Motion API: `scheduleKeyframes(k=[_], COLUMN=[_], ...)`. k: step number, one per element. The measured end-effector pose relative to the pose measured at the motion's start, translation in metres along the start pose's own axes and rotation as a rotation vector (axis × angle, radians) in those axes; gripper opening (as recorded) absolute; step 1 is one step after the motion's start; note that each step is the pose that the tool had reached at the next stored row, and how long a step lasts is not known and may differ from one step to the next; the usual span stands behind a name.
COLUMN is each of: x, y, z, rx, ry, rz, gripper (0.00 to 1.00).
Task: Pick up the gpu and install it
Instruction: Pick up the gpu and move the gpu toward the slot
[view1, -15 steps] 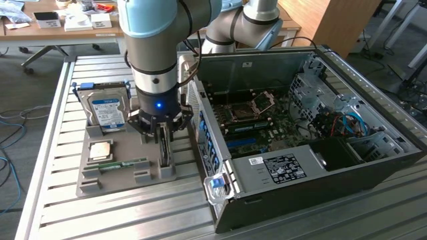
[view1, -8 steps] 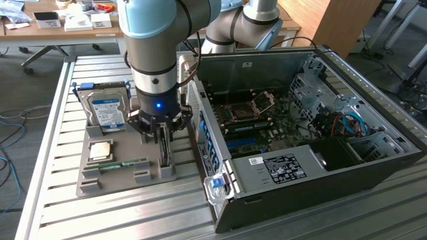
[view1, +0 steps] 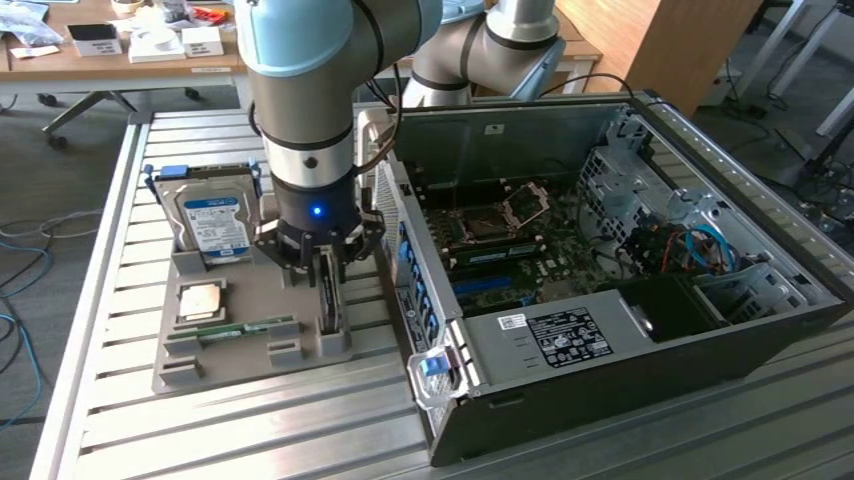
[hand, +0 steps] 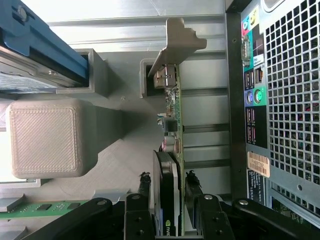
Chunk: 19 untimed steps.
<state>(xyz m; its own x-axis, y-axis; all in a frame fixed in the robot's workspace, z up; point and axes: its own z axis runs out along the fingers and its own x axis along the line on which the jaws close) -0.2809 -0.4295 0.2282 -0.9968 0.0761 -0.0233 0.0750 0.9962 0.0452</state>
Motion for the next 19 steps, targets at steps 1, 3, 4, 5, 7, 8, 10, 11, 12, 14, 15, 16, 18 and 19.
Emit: scheduleKeyframes(k=[1, 3, 4, 5, 7, 8, 10, 11, 12, 14, 15, 16, 18, 19], x=[0.0000, 0.0000, 0.0000, 0.0000, 0.0000, 0.0000, 0.0000, 0.0000, 0.0000, 0.0000, 0.0000, 0.0000, 0.0000, 0.0000], y=[0.0000, 0.0000, 0.0000, 0.0000, 0.0000, 0.0000, 0.0000, 0.0000, 0.0000, 0.0000, 0.0000, 0.0000, 0.0000, 0.0000], z=[0.0000, 0.0000, 0.0000, 0.0000, 0.0000, 0.0000, 0.0000, 0.0000, 0.0000, 0.0000, 0.0000, 0.0000, 0.0000, 0.0000], rx=[0.0000, 0.0000, -0.0001, 0.0000, 0.0000, 0.0000, -0.0001, 0.0000, 0.0000, 0.0001, 0.0001, 0.0001, 0.0000, 0.0000], ry=[0.0000, 0.0000, 0.0000, 0.0000, 0.0000, 0.0000, 0.0000, 0.0000, 0.0001, 0.0001, 0.0000, 0.0000, 0.0001, 0.0001], rz=[0.000, 0.000, 0.000, 0.000, 0.000, 0.000, 0.000, 0.000, 0.000, 0.000, 0.000, 0.000, 0.000, 0.000], gripper=[0.42, 0.40, 0.33, 0.33, 0.33, 0.33, 0.33, 0.33, 0.33, 0.27, 0.27, 0.27, 0.27, 0.27])
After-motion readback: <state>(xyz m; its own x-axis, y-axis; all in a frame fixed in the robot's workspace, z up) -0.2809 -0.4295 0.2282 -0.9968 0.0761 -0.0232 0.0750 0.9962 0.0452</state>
